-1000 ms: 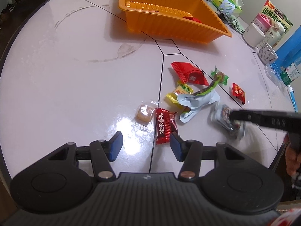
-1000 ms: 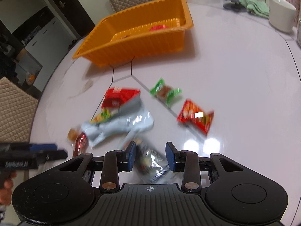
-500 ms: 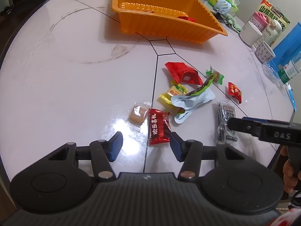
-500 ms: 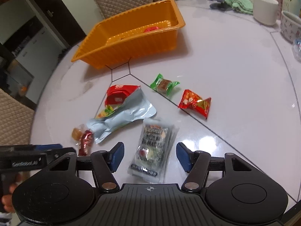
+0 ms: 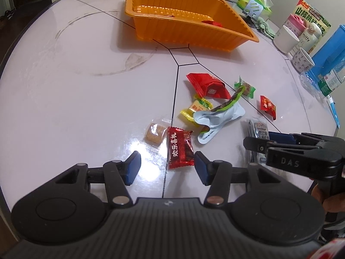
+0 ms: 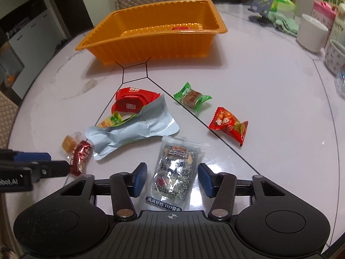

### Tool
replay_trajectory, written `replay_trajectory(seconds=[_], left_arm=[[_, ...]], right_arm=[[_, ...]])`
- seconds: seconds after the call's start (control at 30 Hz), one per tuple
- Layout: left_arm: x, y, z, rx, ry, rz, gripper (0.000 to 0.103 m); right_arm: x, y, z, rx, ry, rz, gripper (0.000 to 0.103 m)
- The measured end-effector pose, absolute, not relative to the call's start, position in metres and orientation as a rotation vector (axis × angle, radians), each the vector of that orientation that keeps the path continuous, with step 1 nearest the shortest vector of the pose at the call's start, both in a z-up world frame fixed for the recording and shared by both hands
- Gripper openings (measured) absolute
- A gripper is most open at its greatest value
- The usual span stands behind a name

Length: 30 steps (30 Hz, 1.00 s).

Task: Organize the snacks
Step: 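Grasp the silver-and-black snack bag with the right gripper while the left grasps the brown cake, then carry the snack bag and brown cake over the orange tray with both grippers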

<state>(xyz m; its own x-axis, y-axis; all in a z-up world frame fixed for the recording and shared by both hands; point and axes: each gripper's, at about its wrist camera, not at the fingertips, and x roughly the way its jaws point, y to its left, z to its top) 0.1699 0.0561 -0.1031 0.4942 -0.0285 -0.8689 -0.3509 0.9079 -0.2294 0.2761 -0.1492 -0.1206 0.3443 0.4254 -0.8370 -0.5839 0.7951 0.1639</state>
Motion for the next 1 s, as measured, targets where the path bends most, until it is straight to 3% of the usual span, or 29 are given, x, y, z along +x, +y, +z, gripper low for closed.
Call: replay_trajectory(seconds=[0.2, 0.73, 1.0], left_arm=[[0.174, 0.064, -0.104, -0.389, 1.028, 0.215, 0.045], [0.194, 0.071, -0.117, -0.300, 1.034, 0.182, 0.022], [0.196, 0.069, -0.117, -0.271, 1.034, 0.168, 0.018]], right_arm=[[0.276, -0.156, -0.122, -0.166, 1.023, 0.665, 0.041], [0.280, -0.174, -0.121, -0.124, 1.039, 0.640, 0.041], [0.278, -0.172, -0.122, -0.154, 1.028, 0.646, 0.041]])
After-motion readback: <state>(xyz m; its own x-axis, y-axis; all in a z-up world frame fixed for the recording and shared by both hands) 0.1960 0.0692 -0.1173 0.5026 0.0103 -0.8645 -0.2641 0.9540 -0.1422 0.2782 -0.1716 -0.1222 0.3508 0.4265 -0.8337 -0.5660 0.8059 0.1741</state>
